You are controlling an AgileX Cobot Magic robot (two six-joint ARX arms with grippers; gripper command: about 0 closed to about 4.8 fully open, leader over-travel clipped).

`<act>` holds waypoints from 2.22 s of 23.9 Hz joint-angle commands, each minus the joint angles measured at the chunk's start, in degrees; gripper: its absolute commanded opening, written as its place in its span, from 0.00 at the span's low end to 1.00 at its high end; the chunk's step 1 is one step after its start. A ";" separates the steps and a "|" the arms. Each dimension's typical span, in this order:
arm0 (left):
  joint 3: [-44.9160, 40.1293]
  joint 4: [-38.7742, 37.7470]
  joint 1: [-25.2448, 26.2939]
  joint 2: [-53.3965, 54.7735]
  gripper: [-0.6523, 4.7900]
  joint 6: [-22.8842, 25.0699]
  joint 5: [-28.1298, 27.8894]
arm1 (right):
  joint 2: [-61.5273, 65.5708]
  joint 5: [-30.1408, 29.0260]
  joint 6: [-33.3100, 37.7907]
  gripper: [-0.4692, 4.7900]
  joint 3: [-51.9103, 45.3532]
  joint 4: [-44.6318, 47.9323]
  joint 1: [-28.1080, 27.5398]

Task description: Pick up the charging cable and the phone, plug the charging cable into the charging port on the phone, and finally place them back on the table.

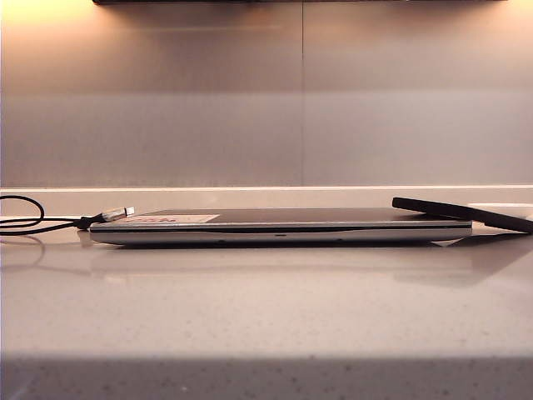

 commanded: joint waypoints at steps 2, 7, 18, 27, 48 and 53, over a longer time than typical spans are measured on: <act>3.56 3.74 -4.66 8.44 0.11 0.26 0.13 | 6.05 -3.50 0.07 0.08 4.90 0.39 3.87; 5.60 3.76 -12.68 20.13 0.11 2.38 0.13 | 9.27 -3.06 -1.40 0.08 6.25 -2.67 15.67; 5.49 -2.78 -18.78 29.94 0.11 11.13 0.13 | 9.27 2.12 -5.35 0.08 6.23 -13.49 35.65; 4.46 -8.28 -18.78 29.97 0.75 27.23 0.13 | 9.25 3.37 -5.33 0.08 6.23 -13.44 36.85; -0.48 0.37 -18.71 38.77 0.68 33.88 0.13 | 9.14 3.34 -4.96 0.08 6.25 -13.40 36.87; -0.48 5.11 -18.71 43.32 0.67 34.25 0.13 | 9.11 3.23 -4.87 0.08 6.25 -13.40 36.87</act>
